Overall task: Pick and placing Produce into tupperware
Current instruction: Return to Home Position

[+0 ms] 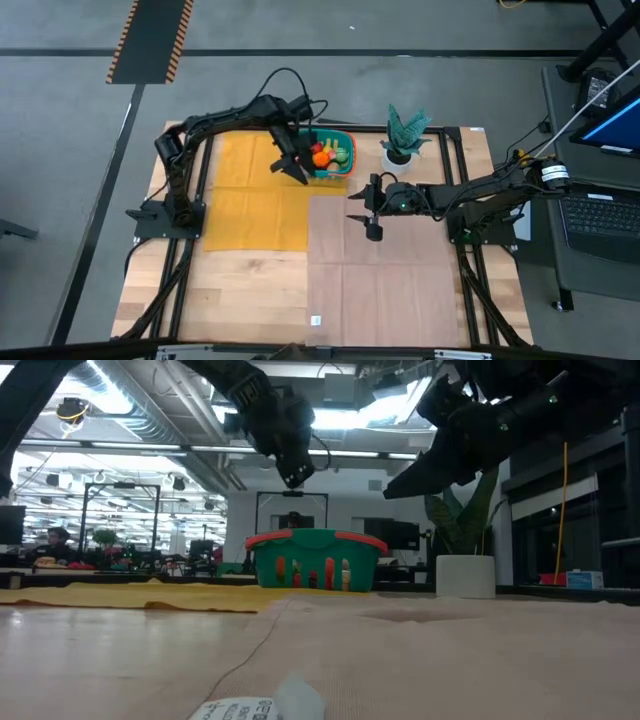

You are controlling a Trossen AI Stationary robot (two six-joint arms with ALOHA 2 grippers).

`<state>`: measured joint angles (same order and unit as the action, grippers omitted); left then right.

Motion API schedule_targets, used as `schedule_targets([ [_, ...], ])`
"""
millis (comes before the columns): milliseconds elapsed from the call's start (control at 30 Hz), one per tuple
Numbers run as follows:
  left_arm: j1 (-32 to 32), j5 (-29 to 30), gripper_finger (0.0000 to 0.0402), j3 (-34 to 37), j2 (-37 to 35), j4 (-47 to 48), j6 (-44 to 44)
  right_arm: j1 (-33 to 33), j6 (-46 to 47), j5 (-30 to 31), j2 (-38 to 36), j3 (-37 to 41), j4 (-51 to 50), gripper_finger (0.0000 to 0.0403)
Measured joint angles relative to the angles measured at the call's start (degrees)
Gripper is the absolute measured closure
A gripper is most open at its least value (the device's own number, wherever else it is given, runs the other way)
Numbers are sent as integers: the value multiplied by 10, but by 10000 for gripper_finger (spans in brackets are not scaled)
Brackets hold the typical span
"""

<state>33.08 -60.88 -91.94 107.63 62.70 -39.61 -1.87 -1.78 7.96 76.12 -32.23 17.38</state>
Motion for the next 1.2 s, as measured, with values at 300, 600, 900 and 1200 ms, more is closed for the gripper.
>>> schedule_targets([
  [300, -30, 305, 172, 38, -69, -117, 167, 0, 46, 0, 0, 0, 28, 139],
  [600, -62, 422, 173, 243, -271, -291, 265, 0, 48, 0, 0, 0, 46, 139],
  [900, -107, 593, 169, 456, -522, -416, 359, -5, 44, 0, 0, 0, 64, 139],
  [1200, -130, 676, 171, 579, -731, -460, 390, -9, 46, 0, 0, 0, 86, 139],
])
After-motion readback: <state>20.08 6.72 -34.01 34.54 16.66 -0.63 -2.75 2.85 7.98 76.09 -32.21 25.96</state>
